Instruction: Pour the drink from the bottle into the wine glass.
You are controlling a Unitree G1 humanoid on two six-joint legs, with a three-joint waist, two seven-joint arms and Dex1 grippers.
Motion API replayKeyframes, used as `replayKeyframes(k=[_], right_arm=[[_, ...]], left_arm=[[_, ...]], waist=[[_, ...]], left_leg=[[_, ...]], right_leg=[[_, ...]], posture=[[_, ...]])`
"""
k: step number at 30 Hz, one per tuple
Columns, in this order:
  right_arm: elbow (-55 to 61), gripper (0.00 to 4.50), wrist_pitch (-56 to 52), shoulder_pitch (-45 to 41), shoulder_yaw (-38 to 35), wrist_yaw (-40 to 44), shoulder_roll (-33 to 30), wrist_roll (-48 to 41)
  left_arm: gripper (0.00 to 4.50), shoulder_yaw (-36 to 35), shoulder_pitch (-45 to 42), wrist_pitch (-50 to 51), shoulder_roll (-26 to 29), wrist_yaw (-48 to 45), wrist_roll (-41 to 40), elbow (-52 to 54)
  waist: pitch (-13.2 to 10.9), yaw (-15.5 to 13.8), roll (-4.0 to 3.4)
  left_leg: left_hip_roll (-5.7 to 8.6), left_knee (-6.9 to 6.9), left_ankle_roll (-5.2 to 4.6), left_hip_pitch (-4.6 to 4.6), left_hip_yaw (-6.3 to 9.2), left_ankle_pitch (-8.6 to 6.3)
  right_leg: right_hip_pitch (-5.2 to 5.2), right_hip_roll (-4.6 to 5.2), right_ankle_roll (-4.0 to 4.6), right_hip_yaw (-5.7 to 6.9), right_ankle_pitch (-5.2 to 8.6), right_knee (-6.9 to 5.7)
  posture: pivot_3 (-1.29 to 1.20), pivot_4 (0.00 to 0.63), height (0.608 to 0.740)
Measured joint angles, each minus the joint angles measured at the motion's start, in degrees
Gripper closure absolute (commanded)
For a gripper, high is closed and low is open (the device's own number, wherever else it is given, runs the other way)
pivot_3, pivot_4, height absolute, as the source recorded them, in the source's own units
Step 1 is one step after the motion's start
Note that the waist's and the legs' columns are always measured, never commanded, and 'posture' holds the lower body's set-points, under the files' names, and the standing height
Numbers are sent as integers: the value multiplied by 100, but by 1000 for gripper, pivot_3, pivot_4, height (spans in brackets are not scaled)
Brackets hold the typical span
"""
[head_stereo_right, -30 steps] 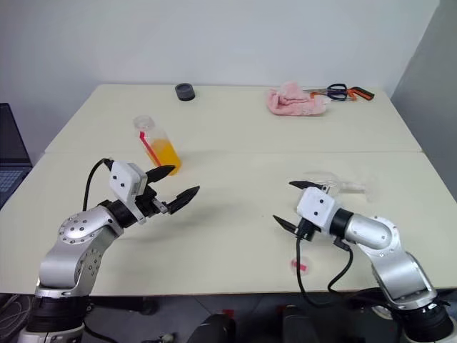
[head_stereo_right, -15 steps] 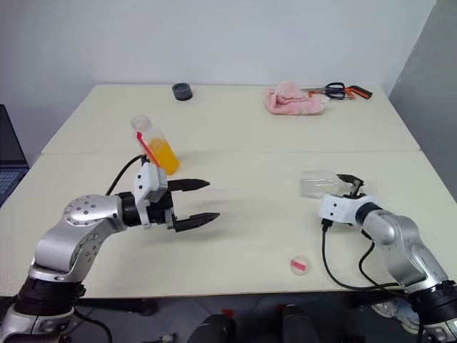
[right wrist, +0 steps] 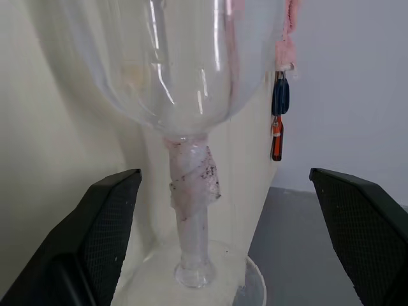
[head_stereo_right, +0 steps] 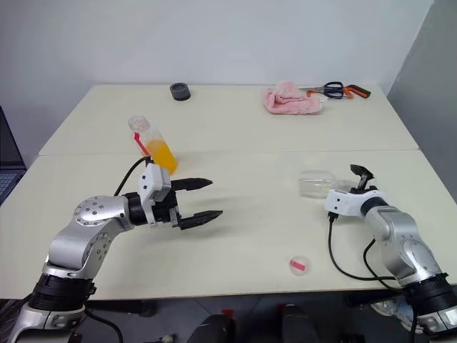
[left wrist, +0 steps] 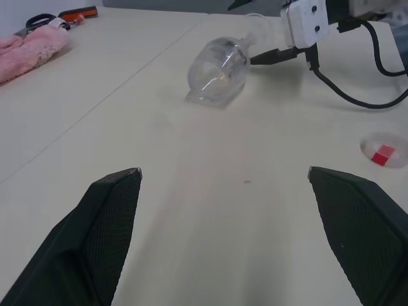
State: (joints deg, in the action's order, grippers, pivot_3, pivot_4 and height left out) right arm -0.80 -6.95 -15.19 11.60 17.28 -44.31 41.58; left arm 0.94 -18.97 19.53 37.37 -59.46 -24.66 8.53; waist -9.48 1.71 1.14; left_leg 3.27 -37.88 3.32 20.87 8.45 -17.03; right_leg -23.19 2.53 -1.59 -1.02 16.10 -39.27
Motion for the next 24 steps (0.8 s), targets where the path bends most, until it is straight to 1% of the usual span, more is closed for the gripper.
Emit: replayKeyframes(k=[3, 4, 6, 9, 13, 14, 15, 18, 21, 24], right_arm=[[-202, 570, 9, 0, 37, -139, 30, 63], [-273, 838, 13, 0, 39, -188, 48, 74], [-403, 1651, 28, -1, 62, -288, 80, 110], [-564, 2640, 67, -7, 94, -432, 154, 163], [-802, 4106, 166, -152, 96, -716, 245, 209], [-841, 4382, 169, -165, 96, -761, 262, 210], [-855, 4450, 175, -165, 95, -792, 273, 210], [-870, 4450, 216, -162, 93, -859, 274, 203], [-793, 4450, 274, -123, 23, -942, 330, 95], [-436, 4450, 342, -138, -186, -1050, 812, -289]], left_arm=[[0, 36, -7, 0, -21, 11, 17, -2], [0, 51, -17, 1, -44, 14, 27, -2], [0, 103, -42, 3, -78, 23, 30, -2], [0, 103, -80, 16, -112, 43, 30, -2], [0, 102, -95, 136, -144, 146, 13, 20], [0, 102, -90, 166, -164, 160, -4, 34], [0, 100, -80, 198, -167, 193, -13, 53], [0, 62, -60, 360, -184, 341, -93, 133], [0, -193, 139, 664, -213, 560, -338, 426], [0, -541, 401, 1070, -198, 818, -644, 728]], waist=[[0, 0, 0], [0, 0, 0], [0, 1, 0], [0, 8, 0], [1, 15, 1], [1, 12, 2], [1, 11, 2], [1, 14, 2], [1, 24, 2], [1, 58, 1]], left_leg=[[0, 0, 0, 0, 0, 0], [-1, 0, 0, 0, 0, 0], [-2, 0, 0, 0, -2, 0], [-3, 0, 0, 0, -2, 0], [-4, -1, 0, -3, -9, 0], [-4, -2, 0, -2, -8, 0], [-4, -2, 0, -2, -7, 0], [-4, -2, 0, -2, -9, 0], [-7, 1, 0, -2, -10, 0], [-14, 3, 0, -3, -5, 0]], right_leg=[[0, 0, 0, 0, 0, 1], [0, 0, 0, 0, 0, 2], [0, 0, 0, 0, -1, 2], [0, 0, 0, 0, -1, 2], [1, -2, -4, -4, -3, 3], [1, -2, -4, -4, -3, 3], [1, -2, -4, -3, -4, 3], [1, -2, -5, -6, -4, 3], [-1, -2, -5, -10, -4, 4], [-3, -5, -5, -13, -4, 4]], posture=[[0, 150, 740], [0, 150, 740], [0, 150, 740], [0, 150, 740], [0, 150, 740], [0, 150, 740], [0, 150, 740], [0, 150, 740], [0, 150, 740], [0, 150, 740]])
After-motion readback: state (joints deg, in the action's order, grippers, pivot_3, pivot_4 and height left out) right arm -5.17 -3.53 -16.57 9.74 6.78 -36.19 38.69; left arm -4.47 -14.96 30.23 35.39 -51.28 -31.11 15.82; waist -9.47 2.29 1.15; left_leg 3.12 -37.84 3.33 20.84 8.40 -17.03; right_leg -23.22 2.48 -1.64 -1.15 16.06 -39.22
